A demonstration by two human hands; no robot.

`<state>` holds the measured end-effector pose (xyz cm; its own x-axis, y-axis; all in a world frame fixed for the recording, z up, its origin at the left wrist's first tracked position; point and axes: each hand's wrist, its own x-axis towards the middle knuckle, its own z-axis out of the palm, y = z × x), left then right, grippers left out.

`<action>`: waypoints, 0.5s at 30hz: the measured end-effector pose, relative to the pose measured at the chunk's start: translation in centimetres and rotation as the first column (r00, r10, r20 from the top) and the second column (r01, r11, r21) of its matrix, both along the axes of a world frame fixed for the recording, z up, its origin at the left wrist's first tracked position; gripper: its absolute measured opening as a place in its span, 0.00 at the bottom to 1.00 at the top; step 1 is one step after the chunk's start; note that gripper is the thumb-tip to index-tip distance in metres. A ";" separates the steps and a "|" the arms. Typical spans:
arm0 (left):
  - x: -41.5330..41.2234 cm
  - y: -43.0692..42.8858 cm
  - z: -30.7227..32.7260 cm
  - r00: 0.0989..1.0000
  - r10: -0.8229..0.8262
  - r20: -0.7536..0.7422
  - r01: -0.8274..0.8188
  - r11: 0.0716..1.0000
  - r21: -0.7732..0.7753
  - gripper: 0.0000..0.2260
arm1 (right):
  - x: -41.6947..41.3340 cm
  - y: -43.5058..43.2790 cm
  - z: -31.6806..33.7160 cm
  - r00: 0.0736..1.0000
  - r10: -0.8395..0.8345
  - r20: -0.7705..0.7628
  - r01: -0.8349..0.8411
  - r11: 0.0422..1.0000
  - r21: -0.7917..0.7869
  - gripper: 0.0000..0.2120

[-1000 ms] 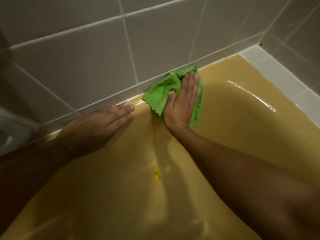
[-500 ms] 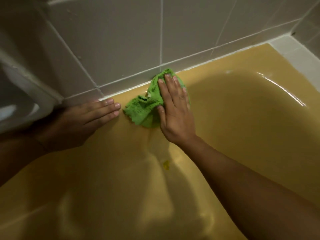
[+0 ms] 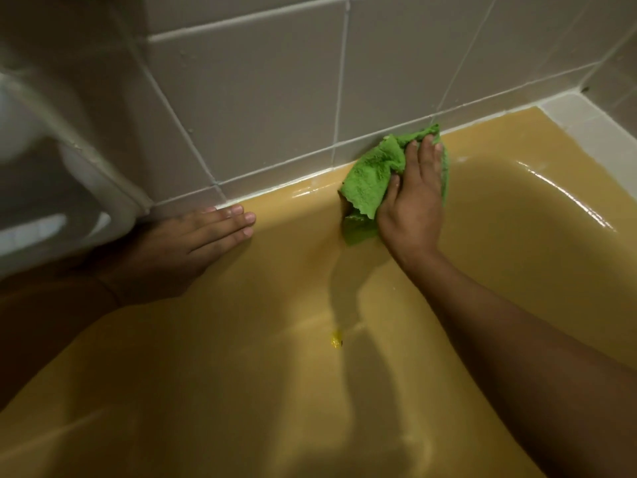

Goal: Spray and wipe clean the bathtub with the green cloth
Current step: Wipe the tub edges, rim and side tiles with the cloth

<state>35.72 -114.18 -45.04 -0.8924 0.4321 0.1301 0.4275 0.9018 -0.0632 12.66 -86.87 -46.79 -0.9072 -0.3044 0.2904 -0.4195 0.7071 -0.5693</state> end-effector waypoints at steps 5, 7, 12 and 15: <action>0.4 0.2 0.1 0.998 0.052 -0.047 -0.047 0.994 0.101 0.24 | 5.3 -3.8 -0.4 0.997 0.075 0.017 -0.072 0.990 -0.119 0.27; 0.6 0.6 0.4 0.993 0.108 -0.053 -0.099 0.984 0.148 0.26 | 8.1 -5.4 -0.4 0.994 0.104 0.034 -0.098 0.985 -0.143 0.28; 5.4 -0.4 0.6 0.962 0.272 -0.022 -0.268 0.955 0.124 0.28 | 13.6 -8.5 -0.3 0.981 0.191 0.044 -0.183 0.972 -0.148 0.28; 11.6 -3.4 0.1 0.941 0.338 -0.004 -0.338 0.940 -0.036 0.29 | 15.3 -9.3 -0.2 0.976 0.214 0.044 -0.207 0.971 -0.119 0.28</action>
<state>47.37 -117.55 -44.93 -0.9870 0.1094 0.1178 0.0981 0.9904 -0.0975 28.00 -96.18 -46.94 -0.8423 -0.4582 0.2839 -0.5167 0.5362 -0.6675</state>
